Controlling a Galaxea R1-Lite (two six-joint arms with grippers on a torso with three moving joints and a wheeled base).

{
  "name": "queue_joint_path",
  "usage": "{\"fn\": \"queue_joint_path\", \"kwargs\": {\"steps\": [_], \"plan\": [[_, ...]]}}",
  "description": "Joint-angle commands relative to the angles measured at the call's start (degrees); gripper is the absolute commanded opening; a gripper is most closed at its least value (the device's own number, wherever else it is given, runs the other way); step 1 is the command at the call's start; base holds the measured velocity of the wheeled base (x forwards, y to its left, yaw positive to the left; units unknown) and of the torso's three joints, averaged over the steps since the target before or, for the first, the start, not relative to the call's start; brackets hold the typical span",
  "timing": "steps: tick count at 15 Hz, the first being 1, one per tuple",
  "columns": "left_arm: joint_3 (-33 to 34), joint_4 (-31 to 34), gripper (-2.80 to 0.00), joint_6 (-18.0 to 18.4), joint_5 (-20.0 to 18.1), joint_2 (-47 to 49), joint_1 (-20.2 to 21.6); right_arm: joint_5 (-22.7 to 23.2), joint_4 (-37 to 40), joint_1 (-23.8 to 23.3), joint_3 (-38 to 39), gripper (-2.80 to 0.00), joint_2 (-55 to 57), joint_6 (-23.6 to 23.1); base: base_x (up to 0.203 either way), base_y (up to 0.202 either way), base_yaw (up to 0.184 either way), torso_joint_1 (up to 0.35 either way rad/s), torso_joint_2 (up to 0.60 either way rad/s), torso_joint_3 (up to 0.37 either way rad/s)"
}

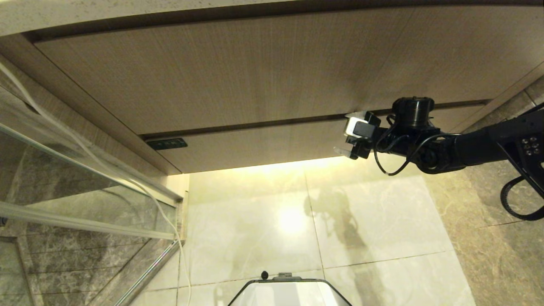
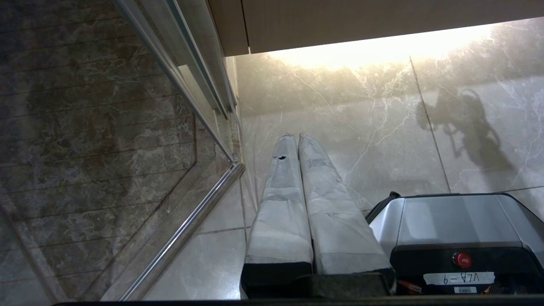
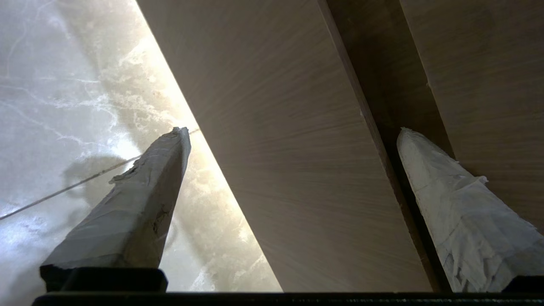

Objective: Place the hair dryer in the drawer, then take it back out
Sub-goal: Pull open the drawer

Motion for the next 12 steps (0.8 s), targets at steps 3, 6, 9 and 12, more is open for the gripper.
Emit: {"fn": "queue_joint_path", "kwargs": {"steps": [3, 6, 9, 12], "plan": [[0.05, -0.02, -2.80, 0.00, 0.00, -0.02, 0.00, 0.17, -4.44, -0.70, -1.22, 0.00, 1.89, 2.22, 0.000, 0.000, 0.000, 0.000, 0.00, 0.000], [-0.04, 0.03, -2.80, 0.00, 0.00, -0.02, 0.00, 0.17, -4.79, -1.72, -1.22, 0.00, 2.25, 2.66, 0.000, 0.000, 0.000, 0.000, 0.00, 0.000], [0.05, -0.02, -2.80, 0.00, 0.00, -0.02, 0.00, 0.17, -2.22, -2.52, 0.04, 0.00, 1.39, 2.99, 0.000, 0.000, 0.000, 0.000, 0.00, 0.000], [-0.04, -0.02, -2.80, 0.00, 0.00, -0.02, 0.00, -2.83, 4.52, -3.02, 0.03, 0.00, 0.87, 2.75, 0.000, 0.000, 0.000, 0.000, 0.00, 0.000]]}}
